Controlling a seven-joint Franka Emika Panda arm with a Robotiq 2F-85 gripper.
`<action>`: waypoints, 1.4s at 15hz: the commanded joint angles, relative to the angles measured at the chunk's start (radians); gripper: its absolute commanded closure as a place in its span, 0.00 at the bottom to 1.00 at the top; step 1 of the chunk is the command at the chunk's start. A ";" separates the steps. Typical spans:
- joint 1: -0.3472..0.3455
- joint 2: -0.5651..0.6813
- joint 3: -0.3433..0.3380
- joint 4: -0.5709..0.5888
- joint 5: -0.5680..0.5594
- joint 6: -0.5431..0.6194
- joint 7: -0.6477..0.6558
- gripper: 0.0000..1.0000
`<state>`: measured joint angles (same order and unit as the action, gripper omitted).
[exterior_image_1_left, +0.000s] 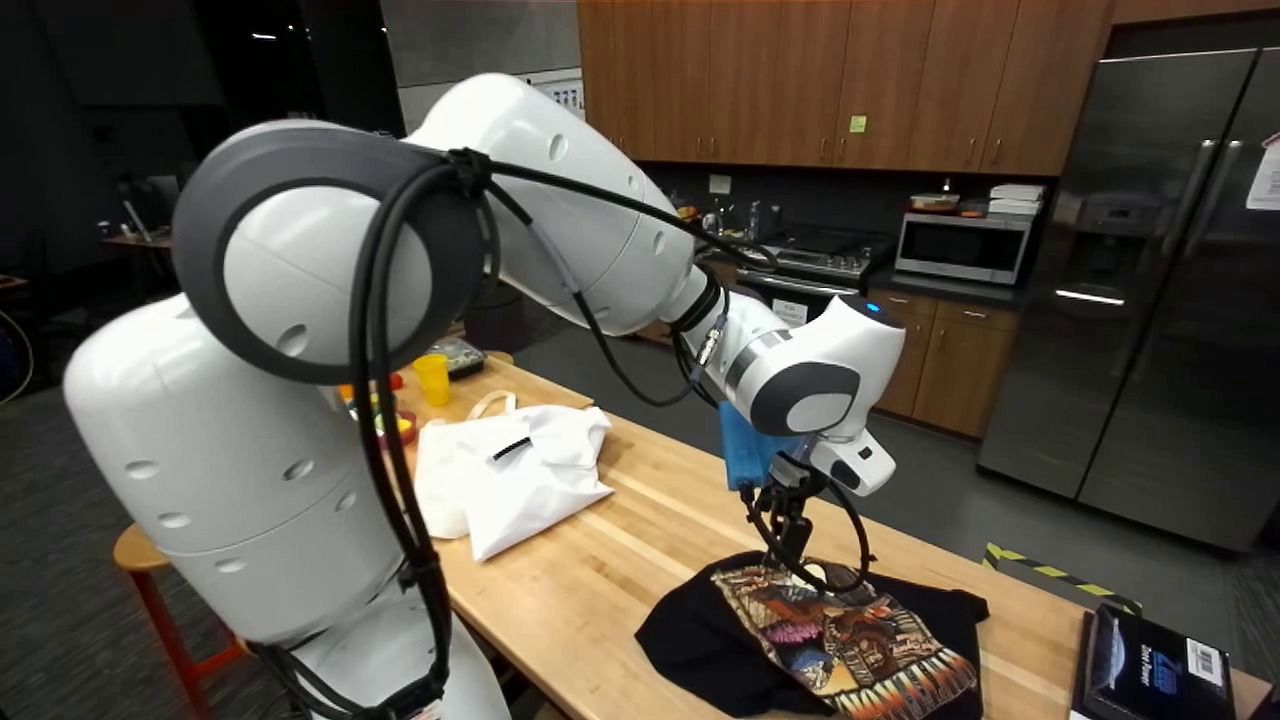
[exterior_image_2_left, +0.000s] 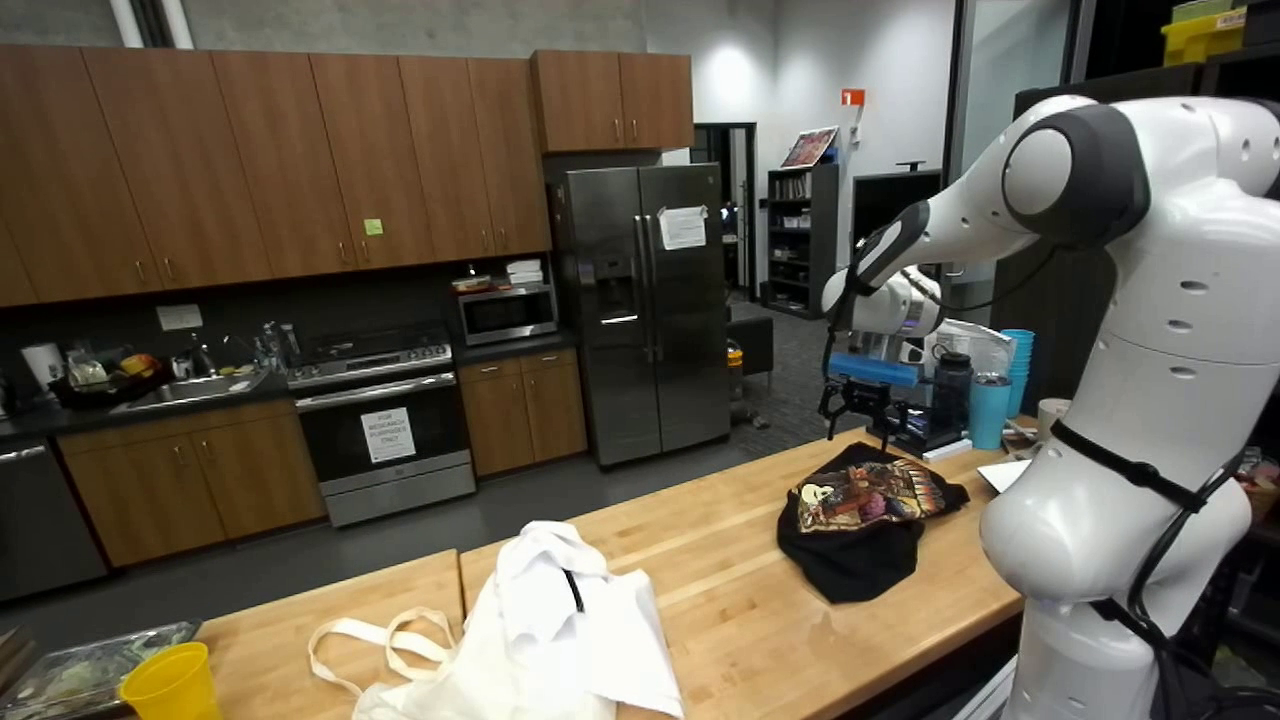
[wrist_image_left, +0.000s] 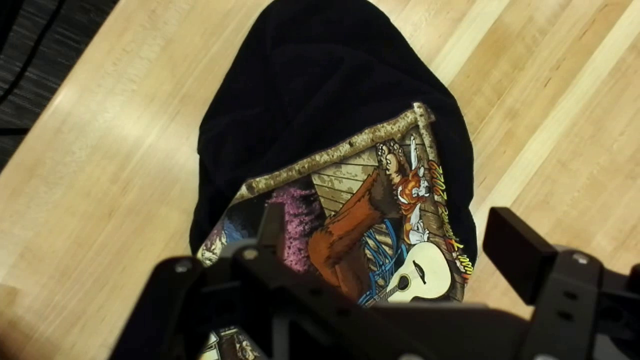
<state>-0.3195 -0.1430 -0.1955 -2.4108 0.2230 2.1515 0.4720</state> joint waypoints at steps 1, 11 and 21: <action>0.010 0.027 -0.019 0.031 -0.012 0.007 0.007 0.00; 0.041 0.369 -0.040 0.431 -0.064 -0.166 0.035 0.00; 0.094 0.591 -0.017 0.552 -0.040 -0.179 0.014 0.00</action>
<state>-0.2456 0.4191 -0.2176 -1.8707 0.1480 1.9513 0.4950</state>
